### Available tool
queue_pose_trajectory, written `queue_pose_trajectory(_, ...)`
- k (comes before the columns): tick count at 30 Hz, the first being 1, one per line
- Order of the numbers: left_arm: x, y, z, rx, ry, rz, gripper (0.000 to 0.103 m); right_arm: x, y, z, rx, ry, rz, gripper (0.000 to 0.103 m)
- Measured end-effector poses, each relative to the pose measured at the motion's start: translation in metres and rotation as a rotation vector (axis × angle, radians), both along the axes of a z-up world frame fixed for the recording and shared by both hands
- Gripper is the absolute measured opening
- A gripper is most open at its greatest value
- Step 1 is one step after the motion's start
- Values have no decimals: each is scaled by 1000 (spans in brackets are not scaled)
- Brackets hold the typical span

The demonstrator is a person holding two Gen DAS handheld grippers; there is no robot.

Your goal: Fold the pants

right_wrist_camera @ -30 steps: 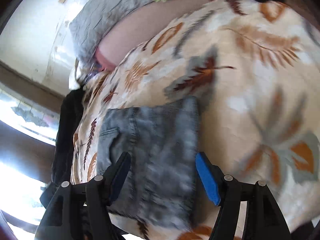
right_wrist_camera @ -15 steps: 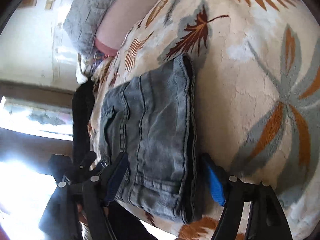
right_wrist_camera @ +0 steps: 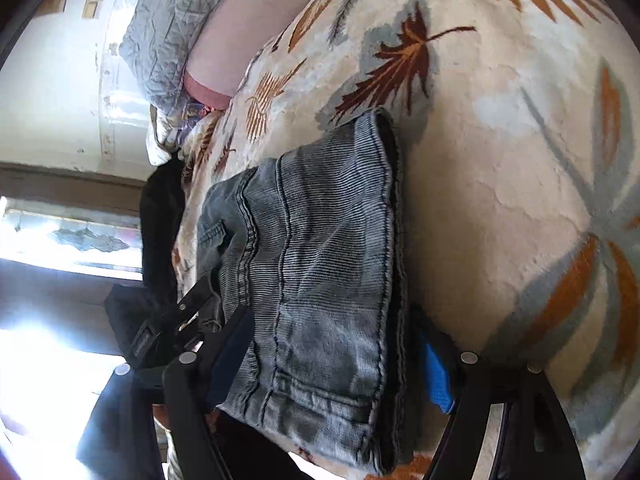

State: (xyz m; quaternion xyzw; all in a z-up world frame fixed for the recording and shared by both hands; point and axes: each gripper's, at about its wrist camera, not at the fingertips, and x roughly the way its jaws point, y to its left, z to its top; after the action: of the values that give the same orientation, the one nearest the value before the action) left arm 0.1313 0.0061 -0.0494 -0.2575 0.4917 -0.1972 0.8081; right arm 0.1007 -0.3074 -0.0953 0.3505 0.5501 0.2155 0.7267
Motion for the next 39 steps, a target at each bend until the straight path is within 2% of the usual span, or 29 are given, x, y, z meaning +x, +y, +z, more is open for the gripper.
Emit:
queue_pose_trajectory(3,1,2,-3,-15,5,11,43,3,9,2,-44,-10,6,77)
queue_pose_trajectory(4,0,2,-2,-14,2,8,38,2,14,6,-88,-25,17,61)
queue_pose_trajectory(6,-2,1,1,5,-11,5,31,-2,20,12,-135,-43,28,41)
queue_pose_trajectory(7,-5,-1,6,28,-31,4,27,-4,21,17,-148,-60,27,33)
queue_pose_trajectory(9,-12,-7,17,95,-82,-6,23,-8,23,28,-160,-97,28,27)
queue_pose_trajectory(11,-22,-14,31,154,-144,-20,20,-12,26,42,-157,-132,34,25)
queue_pose_trajectory(14,-36,-13,59,202,-241,-16,20,-16,38,63,-147,-183,66,24)
queue_pose_trajectory(20,-38,16,115,214,-383,52,20,1,63,115,-129,-318,107,24)
queue_pose_trajectory(24,-24,39,133,221,-413,109,20,28,88,139,-148,-387,148,24)
queue_pose_trajectory(29,7,58,121,236,-403,155,20,61,120,132,-185,-402,182,24)
queue_pose_trajectory(36,39,66,65,277,-287,163,23,91,131,77,-207,-338,175,24)
queue_pose_trajectory(38,47,62,47,325,-235,158,30,96,135,56,-234,-292,180,24)
queue_pose_trajectory(39,49,61,38,358,-205,170,35,99,136,45,-258,-259,177,28)
